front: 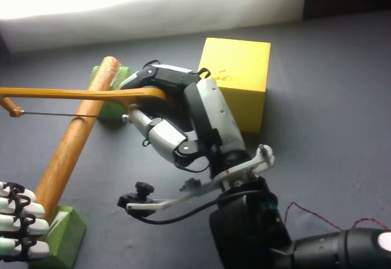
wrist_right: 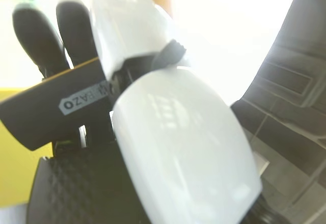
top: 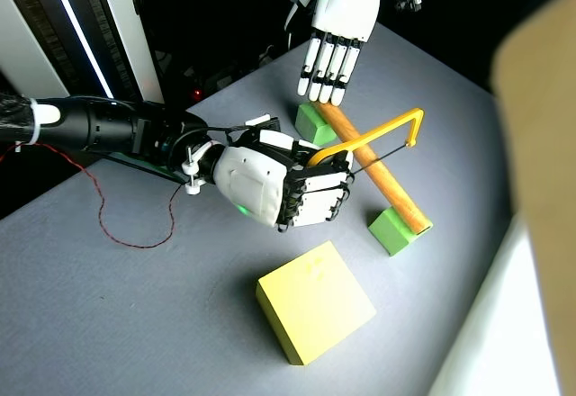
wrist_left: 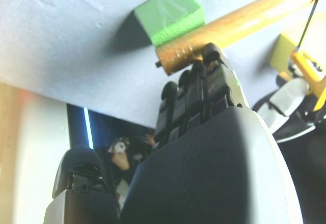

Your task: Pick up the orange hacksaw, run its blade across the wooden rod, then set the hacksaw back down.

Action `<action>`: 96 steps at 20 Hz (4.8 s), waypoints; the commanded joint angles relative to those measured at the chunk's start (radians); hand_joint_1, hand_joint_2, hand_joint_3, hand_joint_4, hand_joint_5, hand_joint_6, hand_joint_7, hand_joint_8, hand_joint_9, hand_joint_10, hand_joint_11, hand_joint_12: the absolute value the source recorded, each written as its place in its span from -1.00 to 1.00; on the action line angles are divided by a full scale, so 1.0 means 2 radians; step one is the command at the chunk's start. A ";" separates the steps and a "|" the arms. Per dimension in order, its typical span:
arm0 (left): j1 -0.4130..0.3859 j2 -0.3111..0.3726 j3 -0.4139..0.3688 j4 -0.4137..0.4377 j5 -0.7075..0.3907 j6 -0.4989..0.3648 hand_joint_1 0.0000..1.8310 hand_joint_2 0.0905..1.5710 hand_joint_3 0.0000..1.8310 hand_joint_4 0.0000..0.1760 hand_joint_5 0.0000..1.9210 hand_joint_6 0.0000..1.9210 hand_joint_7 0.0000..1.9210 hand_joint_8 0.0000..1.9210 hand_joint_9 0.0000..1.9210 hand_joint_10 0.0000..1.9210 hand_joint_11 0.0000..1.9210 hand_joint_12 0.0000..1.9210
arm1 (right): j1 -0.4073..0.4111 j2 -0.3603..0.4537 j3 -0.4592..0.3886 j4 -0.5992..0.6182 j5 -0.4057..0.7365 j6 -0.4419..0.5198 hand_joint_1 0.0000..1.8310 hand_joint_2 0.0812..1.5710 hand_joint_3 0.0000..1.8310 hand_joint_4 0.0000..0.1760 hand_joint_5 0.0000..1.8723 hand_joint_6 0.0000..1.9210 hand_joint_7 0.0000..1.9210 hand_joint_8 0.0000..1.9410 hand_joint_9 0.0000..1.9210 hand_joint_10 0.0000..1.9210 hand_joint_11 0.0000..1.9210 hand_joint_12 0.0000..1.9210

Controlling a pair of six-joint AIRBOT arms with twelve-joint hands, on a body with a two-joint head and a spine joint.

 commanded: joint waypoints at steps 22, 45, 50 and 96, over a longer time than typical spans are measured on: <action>-0.001 0.003 0.001 -0.016 0.000 -0.001 -0.84 0.37 -1.00 -1.00 -0.96 -0.99 -1.00 -1.00 -1.00 -1.00 -1.00 -0.96 | -0.018 0.039 -0.044 -0.027 0.062 -0.001 0.49 0.44 -1.00 -1.00 -0.10 0.01 -0.12 0.30 -0.05 0.36 -0.13 0.44; -0.004 0.003 0.006 -0.031 0.002 -0.001 -0.87 0.39 -1.00 -1.00 -0.98 -1.00 -1.00 -1.00 -1.00 -1.00 -0.99 -0.99 | -0.064 0.251 -0.258 -0.041 0.108 -0.019 0.50 0.41 -1.00 -1.00 -0.01 -0.11 -0.10 0.24 -0.04 0.35 -0.12 0.49; -0.012 0.006 0.011 -0.045 -0.004 -0.001 -0.87 0.39 -1.00 -1.00 -0.98 -1.00 -1.00 -1.00 -1.00 -1.00 -1.00 -0.98 | -0.133 0.277 -0.287 -0.041 0.153 -0.003 0.50 0.44 -1.00 -1.00 -0.06 -0.05 -0.10 0.27 -0.08 0.40 -0.18 0.51; -0.033 -0.049 0.027 -0.387 -0.211 0.242 -0.84 0.43 -1.00 -1.00 -0.94 -1.00 -0.99 -1.00 -0.98 -1.00 -0.97 -0.99 | -0.185 0.270 -0.264 -0.120 0.138 -0.001 -0.32 0.06 -1.00 -1.00 -0.88 -0.99 -0.92 -1.00 -0.95 -1.00 -1.00 -0.68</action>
